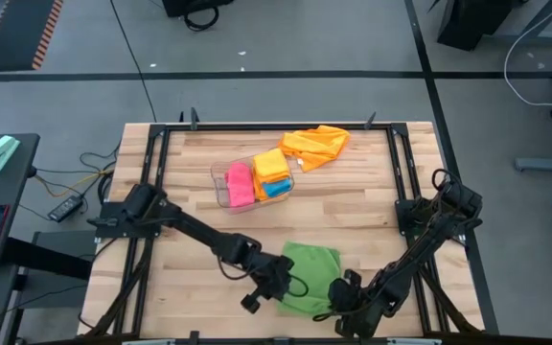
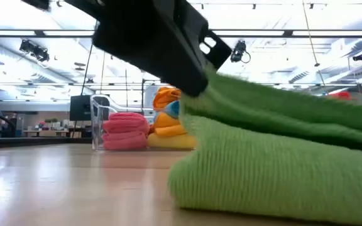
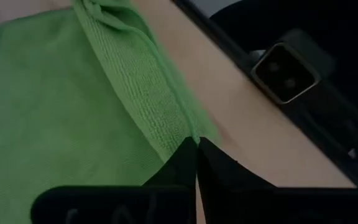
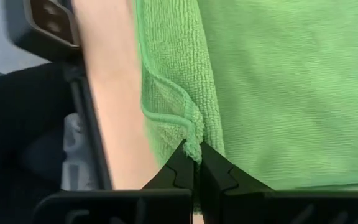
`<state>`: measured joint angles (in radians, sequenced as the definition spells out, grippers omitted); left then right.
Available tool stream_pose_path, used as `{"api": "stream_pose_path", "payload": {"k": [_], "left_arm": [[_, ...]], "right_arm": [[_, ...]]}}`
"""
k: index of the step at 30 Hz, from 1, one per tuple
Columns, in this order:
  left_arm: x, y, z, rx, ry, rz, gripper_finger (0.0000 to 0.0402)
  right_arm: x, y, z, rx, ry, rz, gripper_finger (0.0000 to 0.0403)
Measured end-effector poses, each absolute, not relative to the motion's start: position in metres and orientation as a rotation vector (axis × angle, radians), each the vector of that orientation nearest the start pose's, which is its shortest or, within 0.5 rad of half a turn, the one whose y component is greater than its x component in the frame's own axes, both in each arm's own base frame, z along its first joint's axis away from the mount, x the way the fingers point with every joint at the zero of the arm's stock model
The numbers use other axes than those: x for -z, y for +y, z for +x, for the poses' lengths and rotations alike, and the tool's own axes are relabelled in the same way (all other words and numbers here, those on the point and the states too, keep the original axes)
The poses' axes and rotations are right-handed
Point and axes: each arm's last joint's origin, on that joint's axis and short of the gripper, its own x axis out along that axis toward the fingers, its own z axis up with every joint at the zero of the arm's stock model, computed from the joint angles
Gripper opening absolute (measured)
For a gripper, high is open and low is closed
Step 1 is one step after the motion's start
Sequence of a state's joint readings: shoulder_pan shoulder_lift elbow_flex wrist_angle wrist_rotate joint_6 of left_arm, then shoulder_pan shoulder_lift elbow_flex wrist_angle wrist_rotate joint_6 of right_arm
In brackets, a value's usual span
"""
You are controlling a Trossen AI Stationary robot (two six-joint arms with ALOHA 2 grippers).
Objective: Fold microfiber towels
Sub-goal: Fold the green microfiber cloth
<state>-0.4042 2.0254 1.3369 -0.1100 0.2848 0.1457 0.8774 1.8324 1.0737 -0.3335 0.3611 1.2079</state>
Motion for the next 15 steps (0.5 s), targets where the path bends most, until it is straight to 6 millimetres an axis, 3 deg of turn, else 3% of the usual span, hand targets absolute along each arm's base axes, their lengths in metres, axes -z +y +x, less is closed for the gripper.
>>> {"api": "stream_pose_path", "payload": {"k": [6,15], "left_arm": [[-0.162,-0.162,0.397,0.678,0.776,0.173,0.0028],[-0.16,-0.149,0.4,0.629,0.81,0.183,0.0013]], "right_arm": [[-0.159,0.252,0.228,0.175,1.02,0.423,0.0008],[-0.161,0.237,0.232,0.209,1.052,0.327,0.0008]]}}
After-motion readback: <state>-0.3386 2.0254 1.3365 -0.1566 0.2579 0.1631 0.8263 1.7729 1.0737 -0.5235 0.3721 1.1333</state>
